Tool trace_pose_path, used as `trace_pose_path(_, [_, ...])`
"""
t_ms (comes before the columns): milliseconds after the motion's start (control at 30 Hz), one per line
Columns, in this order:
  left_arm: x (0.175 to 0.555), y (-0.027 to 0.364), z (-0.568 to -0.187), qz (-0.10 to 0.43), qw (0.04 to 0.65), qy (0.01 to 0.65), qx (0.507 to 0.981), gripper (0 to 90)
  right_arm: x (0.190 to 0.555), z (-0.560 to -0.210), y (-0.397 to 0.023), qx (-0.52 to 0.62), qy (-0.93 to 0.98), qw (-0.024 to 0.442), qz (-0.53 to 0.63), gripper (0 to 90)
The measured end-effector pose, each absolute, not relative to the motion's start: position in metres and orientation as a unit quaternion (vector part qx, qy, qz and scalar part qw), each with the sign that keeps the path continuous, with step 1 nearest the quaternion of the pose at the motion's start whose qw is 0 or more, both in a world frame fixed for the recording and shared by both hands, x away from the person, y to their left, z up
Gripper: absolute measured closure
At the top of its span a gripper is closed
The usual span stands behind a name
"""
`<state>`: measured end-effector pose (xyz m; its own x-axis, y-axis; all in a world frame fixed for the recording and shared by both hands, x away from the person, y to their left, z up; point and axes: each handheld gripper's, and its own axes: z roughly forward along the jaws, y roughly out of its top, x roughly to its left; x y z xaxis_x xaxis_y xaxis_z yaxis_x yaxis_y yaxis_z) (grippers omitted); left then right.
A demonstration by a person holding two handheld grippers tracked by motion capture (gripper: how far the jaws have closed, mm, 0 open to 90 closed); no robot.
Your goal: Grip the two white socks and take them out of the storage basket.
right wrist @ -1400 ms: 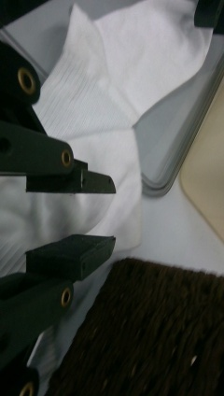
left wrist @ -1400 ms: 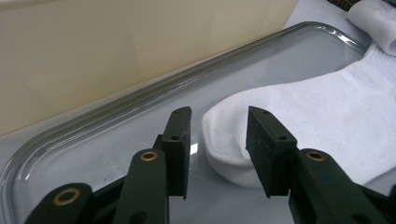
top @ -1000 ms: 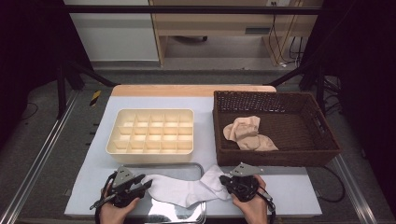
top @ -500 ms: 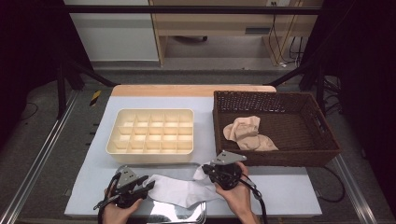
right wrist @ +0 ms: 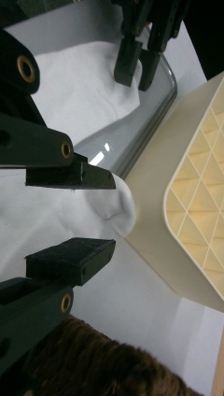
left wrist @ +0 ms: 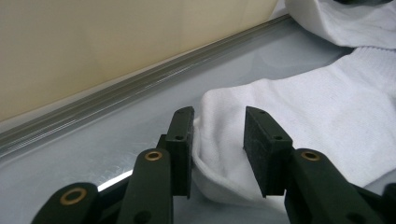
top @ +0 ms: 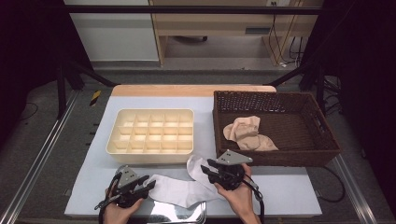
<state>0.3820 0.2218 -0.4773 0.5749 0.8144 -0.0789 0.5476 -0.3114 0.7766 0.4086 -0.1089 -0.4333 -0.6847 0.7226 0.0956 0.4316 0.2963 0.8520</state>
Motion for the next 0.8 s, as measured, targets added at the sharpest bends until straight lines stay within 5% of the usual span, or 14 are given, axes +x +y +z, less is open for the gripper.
trace_pose_path(400, [0.382,0.215,-0.479,0.163,0.401,0.432,0.791,66.6,0.387,-0.477,-0.122,0.367,0.827,0.11,0.411,64.1])
trace_pose_path(633, [0.382,0.213,-0.48,0.163,0.401,0.432,0.791,67.3,0.386,-0.48,-0.117,0.352,0.842,0.133,0.386,86.5])
trace_pose_path(800, [0.382,0.213,-0.48,0.164,0.401,0.432,0.791,68.2,0.385,-0.47,-0.121,0.348,0.841,0.125,0.395,88.1])
